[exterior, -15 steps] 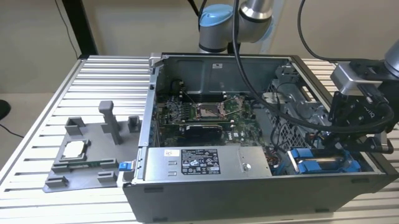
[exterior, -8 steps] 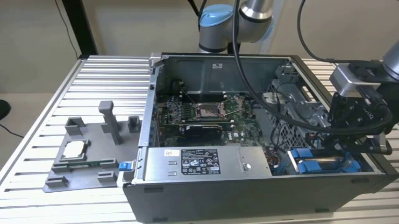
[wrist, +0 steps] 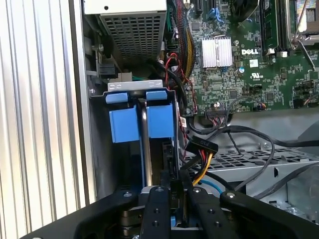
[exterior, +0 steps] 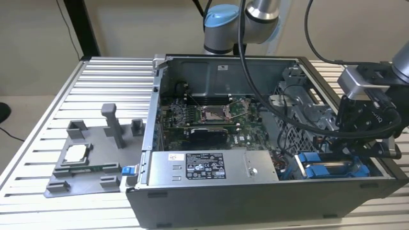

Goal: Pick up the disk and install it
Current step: 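Insert the first disk wire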

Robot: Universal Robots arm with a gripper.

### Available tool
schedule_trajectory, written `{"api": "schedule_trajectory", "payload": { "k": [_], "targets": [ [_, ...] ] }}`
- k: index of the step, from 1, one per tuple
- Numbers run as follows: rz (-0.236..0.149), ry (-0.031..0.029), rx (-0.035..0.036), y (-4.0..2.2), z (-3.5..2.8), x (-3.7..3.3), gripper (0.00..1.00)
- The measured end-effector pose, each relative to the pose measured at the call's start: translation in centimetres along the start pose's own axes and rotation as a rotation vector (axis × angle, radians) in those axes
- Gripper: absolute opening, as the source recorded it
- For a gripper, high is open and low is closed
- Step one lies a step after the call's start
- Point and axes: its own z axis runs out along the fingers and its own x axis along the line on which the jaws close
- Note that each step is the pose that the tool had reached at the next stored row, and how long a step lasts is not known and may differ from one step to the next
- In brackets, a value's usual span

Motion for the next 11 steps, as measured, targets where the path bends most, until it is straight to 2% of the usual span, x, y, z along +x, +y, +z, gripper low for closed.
{"api": "schedule_trajectory", "payload": {
  "k": [3,4,7,11],
  "targets": [
    [0.0,-0.0007,0.0001,0.0,0.03,0.0,0.0],
    [0.0,-0.0013,-0.0001,-0.01,0.07,0.0,1.0],
    [0.0,-0.0003,-0.0002,0.01,-0.08,0.0,1.0],
    [0.0,0.0001,-0.0013,0.11,-1.48,-0.08,1.0]
  ]
}}
